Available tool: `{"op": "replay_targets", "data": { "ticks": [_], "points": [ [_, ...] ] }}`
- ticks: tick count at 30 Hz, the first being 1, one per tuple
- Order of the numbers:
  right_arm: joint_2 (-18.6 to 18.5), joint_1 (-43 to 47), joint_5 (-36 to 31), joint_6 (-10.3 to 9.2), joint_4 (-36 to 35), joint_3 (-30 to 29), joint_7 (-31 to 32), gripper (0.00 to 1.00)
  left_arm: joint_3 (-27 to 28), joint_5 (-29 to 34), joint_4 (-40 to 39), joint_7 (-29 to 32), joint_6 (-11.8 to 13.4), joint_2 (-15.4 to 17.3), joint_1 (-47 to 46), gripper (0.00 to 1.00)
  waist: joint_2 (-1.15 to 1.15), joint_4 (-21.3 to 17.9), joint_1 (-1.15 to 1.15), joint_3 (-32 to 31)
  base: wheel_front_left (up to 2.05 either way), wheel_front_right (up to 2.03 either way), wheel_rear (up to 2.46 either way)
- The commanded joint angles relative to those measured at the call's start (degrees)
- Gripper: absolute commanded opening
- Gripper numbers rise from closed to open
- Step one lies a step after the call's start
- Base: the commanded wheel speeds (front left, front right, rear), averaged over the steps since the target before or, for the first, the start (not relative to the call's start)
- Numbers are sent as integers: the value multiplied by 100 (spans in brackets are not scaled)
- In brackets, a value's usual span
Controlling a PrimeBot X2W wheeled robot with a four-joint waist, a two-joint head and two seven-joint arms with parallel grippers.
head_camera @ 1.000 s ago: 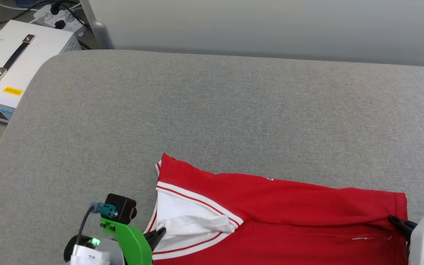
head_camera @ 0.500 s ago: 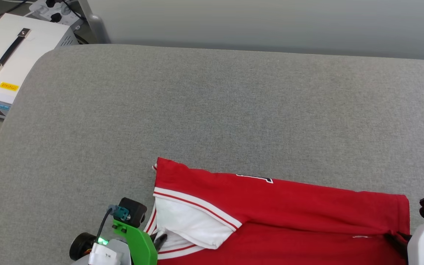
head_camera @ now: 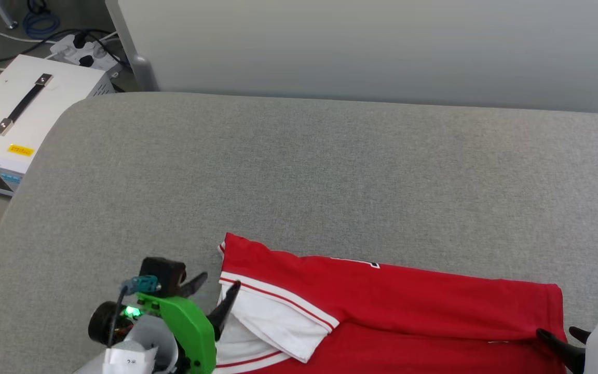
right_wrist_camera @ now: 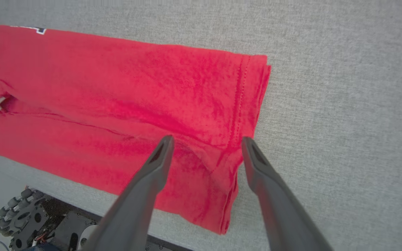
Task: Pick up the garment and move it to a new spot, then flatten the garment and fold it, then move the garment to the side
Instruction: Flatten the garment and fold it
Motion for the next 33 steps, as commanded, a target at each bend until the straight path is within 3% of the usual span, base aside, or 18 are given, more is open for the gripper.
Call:
{"op": "replay_targets", "data": {
  "ticks": [1, 8, 17, 24, 33],
  "points": [
    [131, 95, 30, -3, -72, -133, 119, 100, 147, 119, -75, -294, 107, -21, -30, 100, 0, -24, 0, -73, 0, 0, 0],
    [898, 145, -543, -3, -211, -1064, 749, 100, 527, 568, -294, -1436, 369, -96, -19, 100, 0, -43, 0, -49, 0, 0, 0],
    [1849, -199, -1189, -3, -3, -2040, 1172, 100, 1116, 1348, -424, -1677, 428, -316, 185, 100, 0, 4, 0, 279, 0, 0, 0],
    [2111, -463, -1382, -3, 419, -2309, 1242, 100, 1610, 1971, -370, -1680, 262, -640, 484, 100, 0, 76, 0, 549, 0, 0, 0],
    [2224, -516, -1260, -3, 850, -1982, 1227, 100, 2112, 2384, -118, -1681, -110, -1012, 720, 100, 0, 117, 0, 657, 0, 0, 0]
  ]
}}
